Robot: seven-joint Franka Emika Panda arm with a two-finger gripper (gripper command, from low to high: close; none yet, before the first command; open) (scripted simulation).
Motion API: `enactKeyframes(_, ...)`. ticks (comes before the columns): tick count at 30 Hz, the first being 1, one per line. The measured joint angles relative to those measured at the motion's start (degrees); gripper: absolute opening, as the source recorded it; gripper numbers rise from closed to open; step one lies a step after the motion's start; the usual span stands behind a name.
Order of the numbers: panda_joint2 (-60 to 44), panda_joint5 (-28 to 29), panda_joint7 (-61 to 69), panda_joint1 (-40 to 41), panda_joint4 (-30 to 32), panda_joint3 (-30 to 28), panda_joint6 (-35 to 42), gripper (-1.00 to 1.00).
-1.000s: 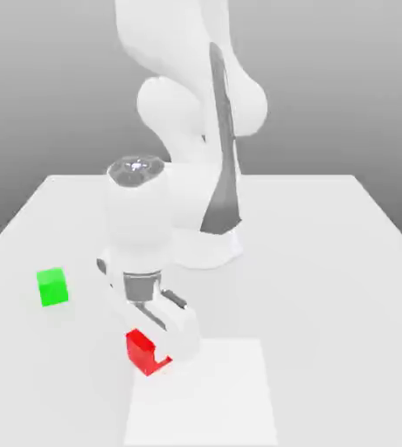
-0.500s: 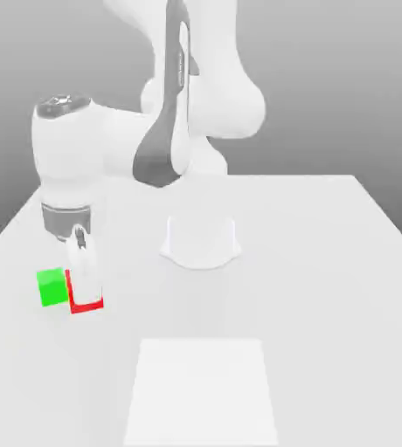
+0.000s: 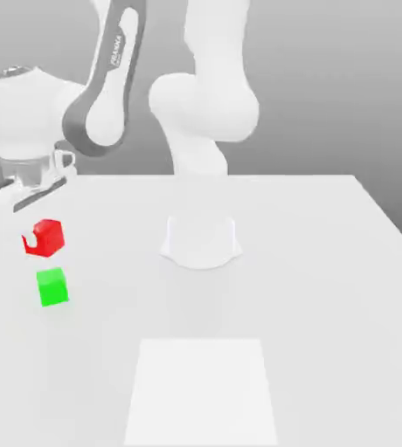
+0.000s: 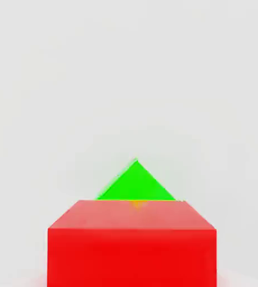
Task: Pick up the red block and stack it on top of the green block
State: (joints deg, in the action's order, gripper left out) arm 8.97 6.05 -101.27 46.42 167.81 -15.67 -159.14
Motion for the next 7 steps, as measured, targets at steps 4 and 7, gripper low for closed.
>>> enactKeyframes(4,-8.12,-5.97,4.05,-1.48,-0.23,0.10,-7.70,-1.00)
enactKeyframes(7,-9.51,-7.32,4.98,-2.31,-0.27,0.56,-9.00,1.00)
